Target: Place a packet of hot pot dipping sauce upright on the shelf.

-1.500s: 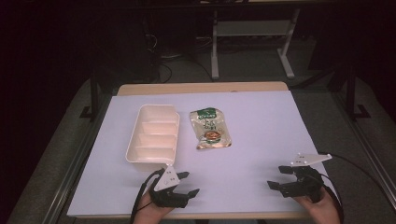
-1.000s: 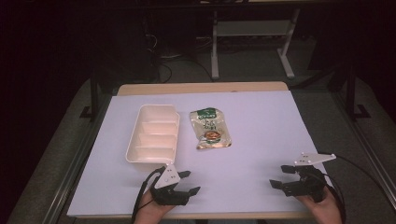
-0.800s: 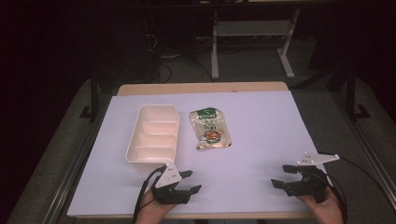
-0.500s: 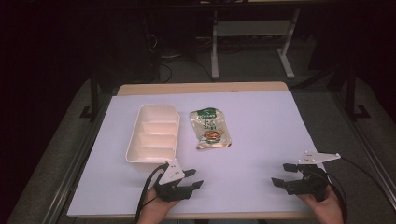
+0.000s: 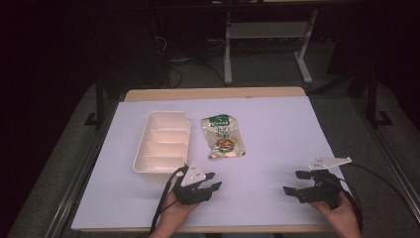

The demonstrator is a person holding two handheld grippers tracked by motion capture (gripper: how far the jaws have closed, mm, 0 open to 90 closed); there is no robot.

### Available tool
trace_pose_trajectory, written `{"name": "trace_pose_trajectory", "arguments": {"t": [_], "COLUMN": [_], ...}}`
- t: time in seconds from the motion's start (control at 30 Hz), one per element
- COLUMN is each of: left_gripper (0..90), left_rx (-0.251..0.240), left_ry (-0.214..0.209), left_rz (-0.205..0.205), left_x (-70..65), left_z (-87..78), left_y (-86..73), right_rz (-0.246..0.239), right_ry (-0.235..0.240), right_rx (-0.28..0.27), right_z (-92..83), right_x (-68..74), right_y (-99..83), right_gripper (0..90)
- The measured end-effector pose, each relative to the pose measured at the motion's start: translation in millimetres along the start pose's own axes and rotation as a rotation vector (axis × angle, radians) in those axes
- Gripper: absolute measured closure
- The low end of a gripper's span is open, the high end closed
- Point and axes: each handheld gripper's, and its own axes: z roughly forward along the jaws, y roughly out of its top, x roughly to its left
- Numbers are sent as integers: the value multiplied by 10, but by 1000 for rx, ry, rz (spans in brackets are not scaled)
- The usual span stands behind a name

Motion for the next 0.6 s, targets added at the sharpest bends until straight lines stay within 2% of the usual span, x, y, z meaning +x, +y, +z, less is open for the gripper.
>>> {"name": "trace_pose_trajectory", "arguments": {"t": [0.07,0.2,0.33,0.37,0.43,0.5,0.6], "left_gripper": [610,634,715,725,733,733,744], "left_rx": [0,1,3,-4,-4,-13,-10], "left_ry": [1,14,44,59,69,91,104], "left_rz": [-13,-13,-20,-43,-53,-90,-104], "left_x": [18,28,56,83,98,159,193], "left_z": [42,99,169,204,223,279,318], "left_y": [9,32,81,105,117,145,158], "right_rz": [-9,-24,-45,-50,-68,-77,-97], "right_ry": [3,11,17,19,34,41,56], "right_rx": [0,11,26,27,28,48,75], "right_z": [27,67,157,176,226,289,400], "right_x": [2,-13,-61,-69,-90,-110,-144], "right_y": [58,170,449,516,657,800,997], "right_gripper": [183,180,180,180,179,179,182]}}
